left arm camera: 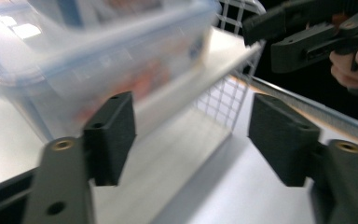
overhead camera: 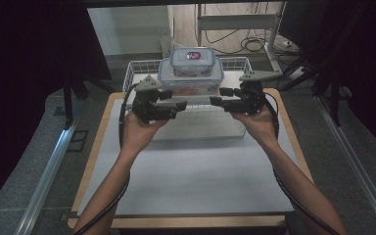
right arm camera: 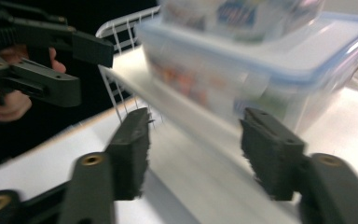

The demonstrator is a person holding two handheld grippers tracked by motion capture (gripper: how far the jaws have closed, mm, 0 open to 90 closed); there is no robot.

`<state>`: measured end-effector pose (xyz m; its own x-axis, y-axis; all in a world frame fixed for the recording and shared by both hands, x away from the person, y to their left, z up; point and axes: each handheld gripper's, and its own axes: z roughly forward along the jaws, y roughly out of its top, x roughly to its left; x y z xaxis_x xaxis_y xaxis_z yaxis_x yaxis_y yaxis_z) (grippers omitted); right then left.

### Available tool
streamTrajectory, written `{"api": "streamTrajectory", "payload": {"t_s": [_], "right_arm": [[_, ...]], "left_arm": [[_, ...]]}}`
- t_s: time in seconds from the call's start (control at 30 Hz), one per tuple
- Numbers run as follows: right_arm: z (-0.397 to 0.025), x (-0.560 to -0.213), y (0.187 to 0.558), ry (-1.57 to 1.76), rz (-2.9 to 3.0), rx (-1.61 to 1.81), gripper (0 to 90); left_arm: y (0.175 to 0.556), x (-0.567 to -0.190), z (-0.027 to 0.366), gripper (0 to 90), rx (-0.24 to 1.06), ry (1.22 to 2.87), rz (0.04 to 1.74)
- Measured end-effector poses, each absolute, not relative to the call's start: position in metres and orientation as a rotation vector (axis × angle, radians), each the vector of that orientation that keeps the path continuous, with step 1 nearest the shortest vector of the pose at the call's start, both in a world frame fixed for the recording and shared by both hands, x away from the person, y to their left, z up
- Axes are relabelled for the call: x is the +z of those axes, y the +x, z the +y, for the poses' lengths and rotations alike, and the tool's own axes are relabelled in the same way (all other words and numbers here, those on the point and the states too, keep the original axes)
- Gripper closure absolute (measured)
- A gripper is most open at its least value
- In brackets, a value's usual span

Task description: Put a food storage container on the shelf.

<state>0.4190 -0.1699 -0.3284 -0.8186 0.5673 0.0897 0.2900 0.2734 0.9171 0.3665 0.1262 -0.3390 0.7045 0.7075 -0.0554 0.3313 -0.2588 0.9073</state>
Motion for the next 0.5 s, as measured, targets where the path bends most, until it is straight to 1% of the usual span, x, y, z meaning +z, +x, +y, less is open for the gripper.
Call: {"api": "streamTrajectory", "payload": {"t_s": [0.13, 0.23, 0.3, 0.5], "right_arm": [[-0.172, -0.344, 0.401, 0.727, 2.306, 1.49, 28.0], [-0.175, -0.356, 0.39, 0.708, 2.321, 1.471, 21.2], [-0.178, -0.364, 0.383, 0.699, 2.329, 1.45, 18.6], [-0.192, -0.386, 0.362, 0.716, 2.333, 1.446, 12.1]], "left_arm": [[0.348, -0.361, 0.125, 19.9, 0.435, 1.887, 0.808], [0.336, -0.377, 0.127, 14.8, 0.405, 1.902, 0.808], [0.328, -0.387, 0.129, 10.5, 0.399, 1.917, 0.815], [0.302, -0.416, 0.137, 5.6, 0.389, 1.924, 0.841]]}}
